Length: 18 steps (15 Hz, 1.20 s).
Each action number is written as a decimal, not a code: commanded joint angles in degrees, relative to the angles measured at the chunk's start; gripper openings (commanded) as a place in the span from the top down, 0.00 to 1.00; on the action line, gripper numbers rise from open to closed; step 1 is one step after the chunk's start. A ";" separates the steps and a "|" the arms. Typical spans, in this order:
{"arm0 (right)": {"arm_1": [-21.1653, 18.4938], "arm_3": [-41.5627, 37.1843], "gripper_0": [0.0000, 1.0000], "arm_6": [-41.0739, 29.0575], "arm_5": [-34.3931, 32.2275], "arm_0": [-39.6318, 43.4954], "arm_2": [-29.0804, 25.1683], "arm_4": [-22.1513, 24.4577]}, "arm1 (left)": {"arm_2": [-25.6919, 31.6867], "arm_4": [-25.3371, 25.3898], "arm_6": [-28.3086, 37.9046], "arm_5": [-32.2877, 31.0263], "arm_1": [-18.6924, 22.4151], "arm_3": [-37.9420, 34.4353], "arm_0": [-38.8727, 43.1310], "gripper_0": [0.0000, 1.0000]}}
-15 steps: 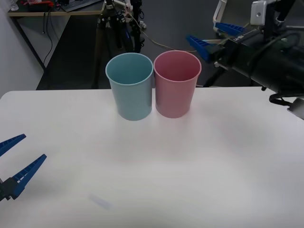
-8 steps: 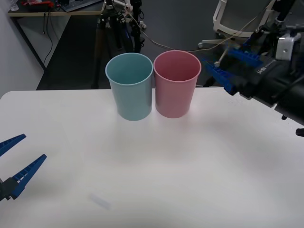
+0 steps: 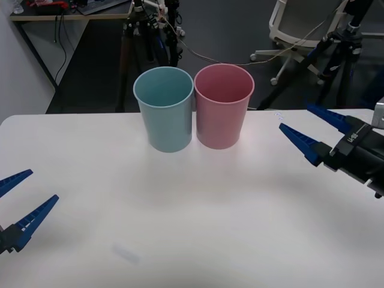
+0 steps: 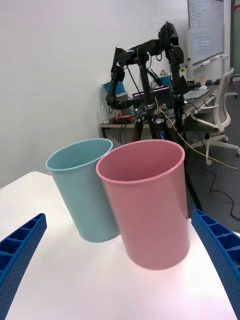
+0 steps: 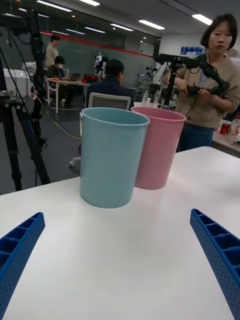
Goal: Grasp the object on the table and drop it into the matching bin: aluminum can to the light blue bin, PET bottle to the pink bin.
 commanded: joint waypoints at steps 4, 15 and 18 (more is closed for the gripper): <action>8.22 0.00 0.00 -9.72 -7.23 10.30 -9.48 16.19 | 0.00 0.00 0.00 0.00 0.00 0.00 0.00 0.00; 17.63 -1.93 0.00 -14.02 -11.01 23.04 -20.73 27.70 | 0.00 0.00 0.00 0.00 0.00 0.00 0.00 0.00; 20.17 -2.11 0.00 -15.61 -12.24 23.04 -21.69 30.87 | 0.00 0.00 0.00 0.00 0.00 0.00 0.00 0.00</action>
